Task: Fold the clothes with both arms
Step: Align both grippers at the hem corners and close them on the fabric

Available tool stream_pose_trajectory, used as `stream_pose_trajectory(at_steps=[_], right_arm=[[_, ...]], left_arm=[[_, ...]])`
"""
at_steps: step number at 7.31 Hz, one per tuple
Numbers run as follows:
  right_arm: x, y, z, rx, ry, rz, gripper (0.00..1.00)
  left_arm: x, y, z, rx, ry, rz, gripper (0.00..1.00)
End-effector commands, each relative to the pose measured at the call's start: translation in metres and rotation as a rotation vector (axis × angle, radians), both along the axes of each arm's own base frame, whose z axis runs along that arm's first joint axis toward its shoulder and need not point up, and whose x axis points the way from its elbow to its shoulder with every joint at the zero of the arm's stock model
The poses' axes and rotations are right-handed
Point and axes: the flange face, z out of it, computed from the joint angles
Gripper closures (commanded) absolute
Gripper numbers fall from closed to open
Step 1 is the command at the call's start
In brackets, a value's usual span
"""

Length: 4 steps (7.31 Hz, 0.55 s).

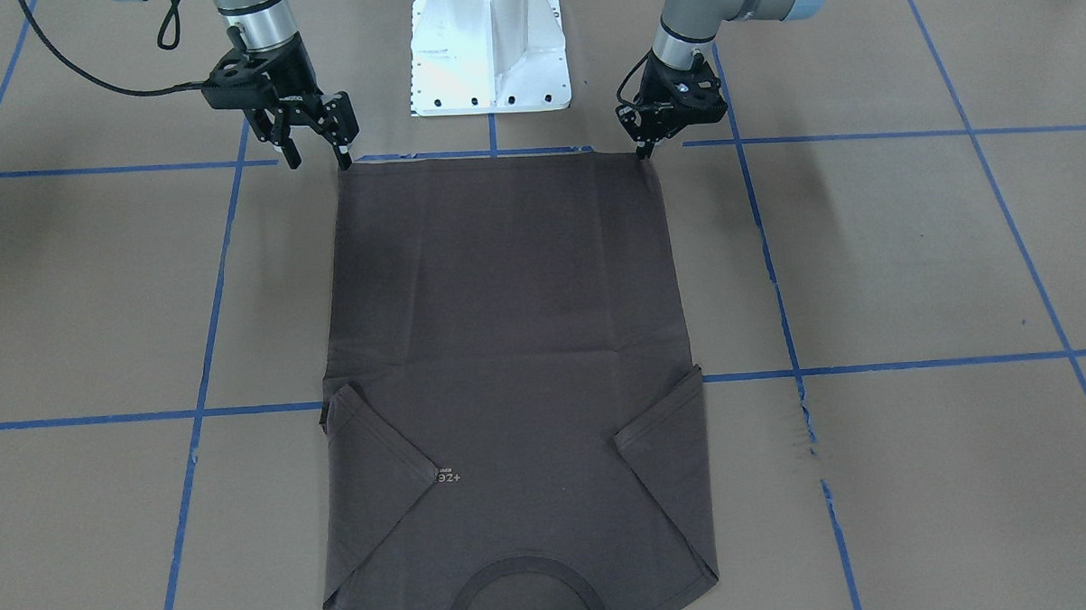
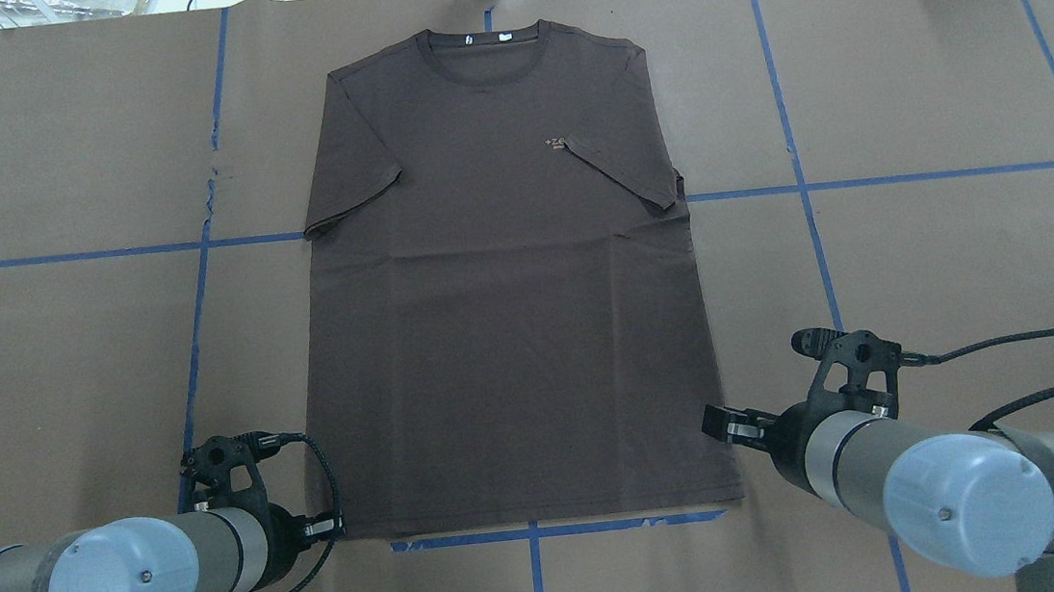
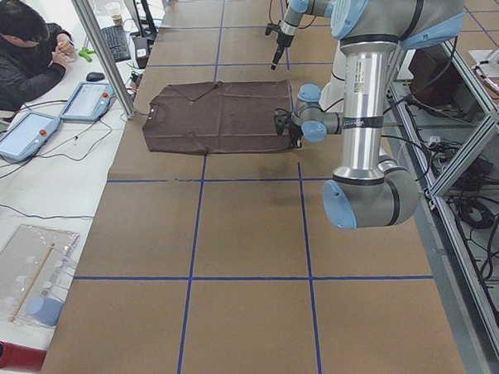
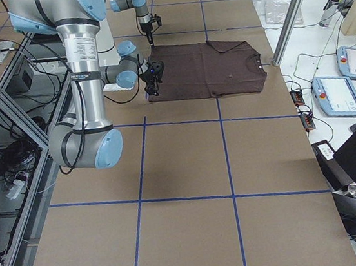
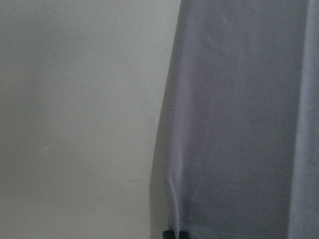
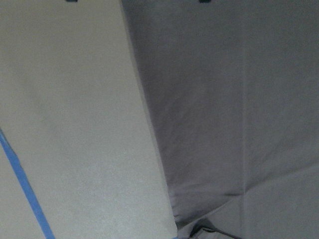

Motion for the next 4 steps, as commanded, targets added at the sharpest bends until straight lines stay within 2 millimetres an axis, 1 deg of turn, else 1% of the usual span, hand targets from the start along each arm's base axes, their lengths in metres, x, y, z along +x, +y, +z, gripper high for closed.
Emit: stream_pose_trajectory(at_steps=[1, 2, 3, 4], right_arm=[[-0.035, 0.014, -0.003, -0.012, 0.077, 0.021, 0.29], [-0.048, 0.021, 0.009, 0.006, 0.107, 0.026, 0.31], [-0.055, 0.028, 0.014, 0.007, 0.115, 0.014, 0.31], [-0.058, 0.034, 0.014, 0.008, 0.114, 0.004, 0.33]], left_arm=[[0.001, 0.001, -0.003, -0.001, 0.005, 0.005, 1.00], [0.001, 0.001, -0.004, 0.000, 0.008, 0.005, 1.00], [0.002, 0.001, -0.007, 0.000, 0.013, 0.005, 1.00], [0.002, 0.001, -0.008, 0.000, 0.016, 0.006, 1.00]])
